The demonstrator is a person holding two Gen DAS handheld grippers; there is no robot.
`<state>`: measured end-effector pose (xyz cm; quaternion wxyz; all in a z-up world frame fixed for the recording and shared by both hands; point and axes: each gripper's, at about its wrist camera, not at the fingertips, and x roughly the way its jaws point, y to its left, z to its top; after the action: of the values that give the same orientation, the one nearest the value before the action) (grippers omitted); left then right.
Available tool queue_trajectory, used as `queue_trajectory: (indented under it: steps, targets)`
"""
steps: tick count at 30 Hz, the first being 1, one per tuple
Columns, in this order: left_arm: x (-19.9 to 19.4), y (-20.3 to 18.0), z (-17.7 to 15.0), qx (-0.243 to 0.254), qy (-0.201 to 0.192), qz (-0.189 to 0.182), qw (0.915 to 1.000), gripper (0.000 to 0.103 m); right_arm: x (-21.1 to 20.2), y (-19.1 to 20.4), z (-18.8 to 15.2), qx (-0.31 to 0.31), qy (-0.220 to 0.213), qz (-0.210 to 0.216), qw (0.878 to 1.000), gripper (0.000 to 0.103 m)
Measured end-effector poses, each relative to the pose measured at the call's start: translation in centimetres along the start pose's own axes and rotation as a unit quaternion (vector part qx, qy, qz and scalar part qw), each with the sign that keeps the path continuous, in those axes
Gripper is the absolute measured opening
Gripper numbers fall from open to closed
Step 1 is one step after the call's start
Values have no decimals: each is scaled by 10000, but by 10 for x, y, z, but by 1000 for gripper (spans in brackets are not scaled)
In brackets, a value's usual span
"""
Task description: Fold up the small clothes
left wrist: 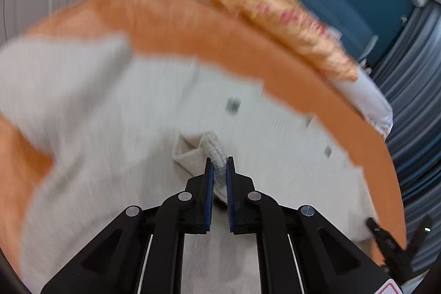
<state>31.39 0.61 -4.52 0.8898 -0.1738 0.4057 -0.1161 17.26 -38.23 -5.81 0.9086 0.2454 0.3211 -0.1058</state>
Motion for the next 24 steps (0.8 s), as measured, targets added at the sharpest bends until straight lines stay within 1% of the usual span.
queue_trajectory:
  steps: [1,2,3,4,5,6,7,8,9,10,12,13,15,16,17,19,20,21,22,23,24]
  targets:
    - [-15,-5,9,90,-341,-43,9994,6,-13,6,4,-3,-319,183,9993,16]
    - [-22,-7,13,133,-513,-26,9986,6,-25,9,7,12,-603,344,9976,16]
    - [-28,-8,16,177,-668,33,9976,6,-33,7,6,26,-779,386,9962,15]
    - [-26,-6,16,244,-687,160,9972,6,-27,4,2,-30,-714,222,9972,15]
    - [-17,-3,14,272,-559,289,9976,6,-11,2,-2,-124,-418,-8,9990,15]
    - [4,5,6,236,-203,410,9987,6,16,-8,-11,-116,140,-293,9994,15]
    - [19,12,-1,204,55,516,9984,6,37,-20,-20,65,599,-416,9973,15]
    - [37,18,-9,180,348,671,9970,6,33,-23,-18,199,485,-290,9982,16]
    - [50,25,-19,140,540,734,9957,6,25,-20,-13,179,377,-259,9988,16]
    - [49,27,-23,145,447,718,9963,6,15,-16,-7,148,222,-225,9994,16]
    - [45,23,-23,192,348,714,9967,7,5,-10,-2,119,129,-229,9996,17]
    - [45,22,-23,195,337,719,9967,7,1,-9,-1,95,78,-316,9994,18]
    - [47,21,-22,218,353,754,9963,8,-15,-3,-1,0,-221,-490,9986,17]
    - [47,24,-23,219,350,754,9963,8,-21,3,0,-62,-341,-475,9983,18]
    - [47,24,-22,231,338,762,9962,9,-27,11,0,-173,-393,-361,9984,18]
    - [45,24,-25,261,309,776,9962,9,-23,18,-7,-468,-204,-138,9986,17]
    - [46,26,-27,273,302,798,9960,10,-12,24,-9,-645,-26,-138,9978,16]
    - [46,25,-28,287,290,822,9958,11,4,27,-16,-849,257,-338,9955,16]
    - [46,25,-29,291,279,842,9956,11,20,23,-22,-908,474,-600,9929,12]
    - [46,25,-30,290,279,848,9956,12,28,19,-25,-806,583,-703,9926,0]
    - [46,26,-30,280,280,834,9957,13,22,8,-25,-491,544,-631,9953,0]
